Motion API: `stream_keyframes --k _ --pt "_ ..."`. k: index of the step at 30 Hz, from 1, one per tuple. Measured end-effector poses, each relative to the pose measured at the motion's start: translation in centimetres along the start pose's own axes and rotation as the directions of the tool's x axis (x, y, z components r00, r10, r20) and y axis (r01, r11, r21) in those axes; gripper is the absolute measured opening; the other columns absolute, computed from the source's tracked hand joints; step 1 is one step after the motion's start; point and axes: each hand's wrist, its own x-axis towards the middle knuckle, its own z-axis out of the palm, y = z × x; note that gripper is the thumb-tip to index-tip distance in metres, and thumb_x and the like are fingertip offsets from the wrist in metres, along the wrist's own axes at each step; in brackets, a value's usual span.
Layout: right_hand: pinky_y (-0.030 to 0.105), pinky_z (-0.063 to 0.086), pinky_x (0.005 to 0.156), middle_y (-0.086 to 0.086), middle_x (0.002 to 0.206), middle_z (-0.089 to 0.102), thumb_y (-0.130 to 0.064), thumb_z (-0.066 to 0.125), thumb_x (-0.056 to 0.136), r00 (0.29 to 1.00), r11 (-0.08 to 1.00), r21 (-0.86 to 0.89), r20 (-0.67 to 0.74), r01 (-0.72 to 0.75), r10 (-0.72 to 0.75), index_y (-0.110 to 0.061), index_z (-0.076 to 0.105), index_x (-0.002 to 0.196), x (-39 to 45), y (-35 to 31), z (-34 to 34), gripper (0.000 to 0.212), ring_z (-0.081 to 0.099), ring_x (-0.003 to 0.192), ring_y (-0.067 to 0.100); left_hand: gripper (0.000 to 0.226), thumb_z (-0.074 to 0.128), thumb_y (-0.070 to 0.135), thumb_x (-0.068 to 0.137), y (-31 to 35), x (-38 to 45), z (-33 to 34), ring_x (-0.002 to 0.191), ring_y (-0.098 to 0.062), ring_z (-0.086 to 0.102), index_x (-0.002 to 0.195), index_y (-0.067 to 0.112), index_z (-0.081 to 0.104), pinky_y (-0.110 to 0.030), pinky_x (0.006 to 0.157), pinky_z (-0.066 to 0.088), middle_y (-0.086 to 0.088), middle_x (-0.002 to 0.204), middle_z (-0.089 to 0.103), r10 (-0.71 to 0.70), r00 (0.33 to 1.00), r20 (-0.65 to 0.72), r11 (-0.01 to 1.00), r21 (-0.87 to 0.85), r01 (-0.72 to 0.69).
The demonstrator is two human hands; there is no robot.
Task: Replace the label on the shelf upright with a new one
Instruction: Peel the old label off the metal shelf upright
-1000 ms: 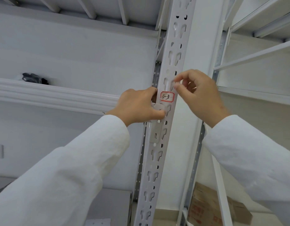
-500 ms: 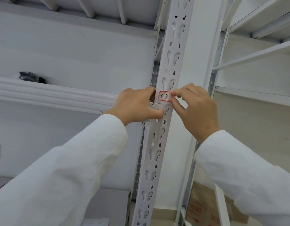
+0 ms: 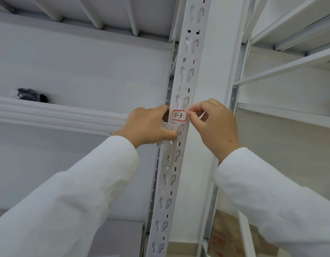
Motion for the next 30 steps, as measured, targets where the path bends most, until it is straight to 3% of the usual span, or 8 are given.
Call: stream_keyframes --k 3,5,10,18,25,30 --pt "0.027 0.041 0.062 -0.008 0.082 0.062 -0.027 0.06 0.085 0.998 0.996 -0.059 -0.006 0.067 -0.067 -0.026 0.068 0.082 -0.2 0.0 0.5 0.008 0.056 0.072 0.013 0.032 0.058 0.048 0.074 -0.1 0.1 0.0 0.073 -0.019 0.052 0.092 0.026 0.044 -0.017 0.054 0.028 0.011 0.076 0.057 0.018 1.0 -0.004 1.0 -0.006 -0.018" --pt "0.028 0.042 0.061 -0.006 0.082 0.063 -0.027 0.06 0.085 0.995 0.993 -0.086 -0.042 0.085 -0.089 -0.025 0.069 0.083 -0.3 -0.1 0.9 0.009 0.058 0.076 0.016 0.031 0.058 0.048 0.074 -0.1 0.0 0.0 0.071 -0.018 0.051 0.091 0.026 0.043 -0.017 0.054 0.027 0.012 0.07 0.054 0.022 1.0 -0.01 1.0 -0.01 -0.022" --pt "0.033 0.046 0.063 -0.006 0.083 0.064 -0.026 0.059 0.085 0.993 0.999 -0.022 -0.115 0.036 -0.038 -0.023 0.069 0.084 -0.7 -0.4 1.6 0.01 0.059 0.078 0.017 0.031 0.058 0.048 0.074 -0.1 0.0 0.1 0.069 -0.019 0.05 0.087 0.025 0.042 -0.019 0.053 0.027 0.013 0.064 0.049 0.026 0.999 -0.027 1.0 -0.004 -0.026" --pt "0.023 0.034 0.062 -0.011 0.078 0.054 -0.024 0.059 0.084 0.998 0.996 -0.066 0.016 0.063 -0.062 -0.023 0.064 0.079 0.3 -0.6 0.5 0.007 0.051 0.072 0.008 0.032 0.06 0.047 0.074 0.0 0.0 0.0 0.07 -0.019 0.05 0.083 0.025 0.039 -0.018 0.053 0.026 0.013 0.063 0.047 0.016 1.0 -0.023 1.0 -0.018 -0.017" --pt "0.028 0.042 0.061 -0.004 0.082 0.061 -0.024 0.062 0.084 0.988 0.988 -0.07 -0.062 0.139 -0.143 -0.02 0.067 0.083 -0.3 0.0 1.0 0.007 0.056 0.076 0.015 0.031 0.059 0.047 0.074 -0.1 0.0 0.1 0.07 -0.018 0.048 0.086 0.027 0.039 -0.017 0.053 0.026 0.015 0.063 0.046 0.028 0.999 -0.027 0.999 -0.021 -0.029" --pt "0.021 0.032 0.056 -0.01 0.08 0.055 -0.024 0.059 0.086 0.994 0.993 -0.084 -0.062 0.088 -0.094 -0.021 0.065 0.082 -0.4 -0.3 1.1 0.007 0.053 0.074 0.011 0.031 0.06 0.046 0.074 -0.1 0.0 0.1 0.063 -0.013 0.046 0.082 0.027 0.037 -0.018 0.053 0.025 0.015 0.062 0.044 0.019 0.999 -0.028 1.0 -0.024 -0.019"
